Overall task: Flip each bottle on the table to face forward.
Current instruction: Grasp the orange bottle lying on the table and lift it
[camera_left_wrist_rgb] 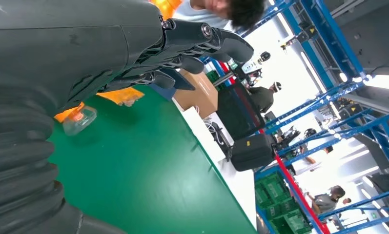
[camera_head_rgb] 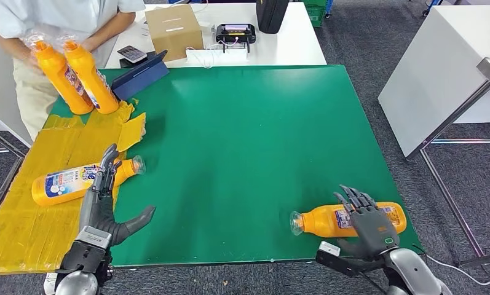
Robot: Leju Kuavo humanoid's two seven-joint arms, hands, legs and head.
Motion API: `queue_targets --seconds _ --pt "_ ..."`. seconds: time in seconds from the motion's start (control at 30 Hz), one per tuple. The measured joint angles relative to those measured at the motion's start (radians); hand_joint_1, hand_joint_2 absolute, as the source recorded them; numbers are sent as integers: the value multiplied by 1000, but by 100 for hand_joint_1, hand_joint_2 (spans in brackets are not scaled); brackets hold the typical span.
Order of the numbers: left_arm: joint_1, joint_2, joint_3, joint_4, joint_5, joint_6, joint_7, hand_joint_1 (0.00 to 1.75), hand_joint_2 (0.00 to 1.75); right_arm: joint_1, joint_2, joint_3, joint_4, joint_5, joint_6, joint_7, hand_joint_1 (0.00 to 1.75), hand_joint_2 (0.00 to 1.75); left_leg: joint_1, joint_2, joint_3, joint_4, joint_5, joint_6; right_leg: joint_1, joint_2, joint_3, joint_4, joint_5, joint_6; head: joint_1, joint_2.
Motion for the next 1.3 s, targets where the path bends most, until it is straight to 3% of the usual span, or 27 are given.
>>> queue_targets --seconds 0.33,0.8,1.03,1.07,1.17,1.2,1.3 --pt "-10 -10 -31 7 10 22 -1 0 175 -18 -47 -23 117 71 35 66 0 175 0 0 1 0 0 0 0 0 0 0 0 0 0 0" --pt "-13 -14 -39 12 11 29 0 0 175 -52 -47 -37 178 100 20 81 0 175 0 0 4 0 0 0 0 0 4 0 0 0 0 0" --pt "-18 -16 -42 24 19 19 10 0 175 -98 -22 -39 234 169 -5 107 0 175 0 2 6 0 0 0 0 1 4 0 0 0 0 0" --pt "-19 -17 -44 26 21 18 10 0 175 -109 -17 -39 248 177 -8 111 17 175 0 2 6 0 0 0 0 1 5 0 0 0 0 0" --pt "-24 -18 -51 33 30 13 12 0 175 -140 -6 -41 297 187 -7 116 144 175 0 4 8 0 0 0 0 1 5 0 0 0 0 0" --pt "-25 -18 -53 36 33 12 12 0 175 -150 -3 -41 315 188 -3 114 171 175 0 4 8 0 0 0 0 1 5 0 0 0 0 0" --pt "-29 -19 -57 44 43 10 11 0 175 -176 3 -41 368 185 6 98 175 175 0 5 10 0 0 0 0 1 5 -1 0 0 0 0"
